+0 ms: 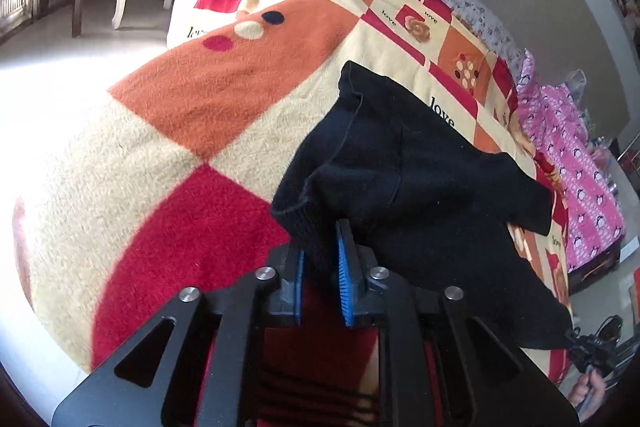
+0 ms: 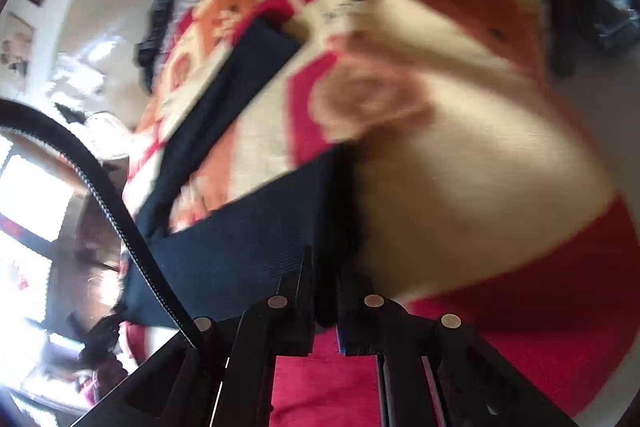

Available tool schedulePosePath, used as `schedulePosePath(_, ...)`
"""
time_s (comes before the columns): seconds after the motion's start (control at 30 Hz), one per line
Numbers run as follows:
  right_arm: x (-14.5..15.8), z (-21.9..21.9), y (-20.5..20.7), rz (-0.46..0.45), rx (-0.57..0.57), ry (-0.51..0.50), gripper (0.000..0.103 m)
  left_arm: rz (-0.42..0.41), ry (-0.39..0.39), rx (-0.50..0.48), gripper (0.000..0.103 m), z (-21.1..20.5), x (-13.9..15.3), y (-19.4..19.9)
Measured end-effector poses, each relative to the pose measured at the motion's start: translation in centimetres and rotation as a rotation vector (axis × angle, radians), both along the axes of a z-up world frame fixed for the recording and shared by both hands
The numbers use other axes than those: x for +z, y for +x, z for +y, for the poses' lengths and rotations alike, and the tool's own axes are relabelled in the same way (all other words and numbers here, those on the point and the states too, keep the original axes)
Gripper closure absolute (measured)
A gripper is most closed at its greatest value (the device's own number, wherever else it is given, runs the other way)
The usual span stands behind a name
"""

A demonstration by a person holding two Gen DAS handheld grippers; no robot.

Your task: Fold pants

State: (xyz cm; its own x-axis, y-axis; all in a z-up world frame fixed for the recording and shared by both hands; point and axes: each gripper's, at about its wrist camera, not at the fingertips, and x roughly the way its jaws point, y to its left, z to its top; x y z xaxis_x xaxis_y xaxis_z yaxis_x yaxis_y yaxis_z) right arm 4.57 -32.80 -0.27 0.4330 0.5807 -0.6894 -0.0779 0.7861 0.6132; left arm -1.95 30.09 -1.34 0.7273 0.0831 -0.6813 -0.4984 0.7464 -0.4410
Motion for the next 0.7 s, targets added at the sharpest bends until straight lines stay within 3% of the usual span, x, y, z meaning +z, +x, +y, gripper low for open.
schedulePosePath(0.03, 0.6, -0.6, 0.0, -0.013, -0.041, -0.047, 0.096, 0.015, 0.028, 0.025, 0.078, 0.3, 0.3, -0.2)
schedulePosePath(0.1, 3.1, -1.4, 0.5, -0.091, -0.156, -0.234, 0.092, 0.056, 0.128, 0.143, 0.078, 1.3, 1.2, -0.8)
schedulePosePath(0.2, 5.9, -1.0, 2.4, -0.188, -0.134, -0.167, 0.089, 0.037, 0.158, 0.287, 0.078, 3.2, 2.8, -1.9)
schedulePosePath(0.27, 7.1, 0.8, 4.8, -0.208, -0.052, -0.086, 0.081, -0.036, 0.173, 0.265, 0.078, 2.5, 4.6, -1.6)
schedulePosePath(0.3, 7.2, 2.0, 6.5, -0.199, 0.002, -0.004, 0.070, -0.072, 0.205, 0.233, 0.078, 1.4, 5.7, -1.0)
schedulePosePath(0.33, 7.1, 3.0, 7.9, -0.181, 0.031, 0.073, 0.058, -0.098, 0.236, 0.193, 0.078, 0.0, 6.5, -0.1)
schedulePosePath(0.4, 6.2, 5.0, 11.1, -0.143, 0.045, 0.213, 0.050, -0.141, 0.281, 0.057, 0.078, -3.1, 7.6, 2.6)
schedulePosePath(0.5, 3.4, 6.9, 15.7, -0.045, 0.000, 0.330, 0.050, -0.140, 0.384, -0.103, 0.078, -7.1, 7.5, 6.9)
schedulePosePath(0.6, 0.3, 7.6, 18.5, 0.041, -0.086, 0.331, 0.050, -0.067, 0.523, -0.083, 0.078, -8.7, 6.2, 9.6)
schedulePosePath(0.67, -1.0, 8.1, 19.4, 0.073, -0.096, 0.335, 0.050, -0.039, 0.529, -0.077, 0.075, -8.2, 4.2, 10.4)
schedulePosePath(0.7, -1.2, 8.4, 19.8, 0.065, -0.095, 0.318, 0.056, 0.022, 0.471, -0.087, 0.073, -6.8, 2.8, 11.1)
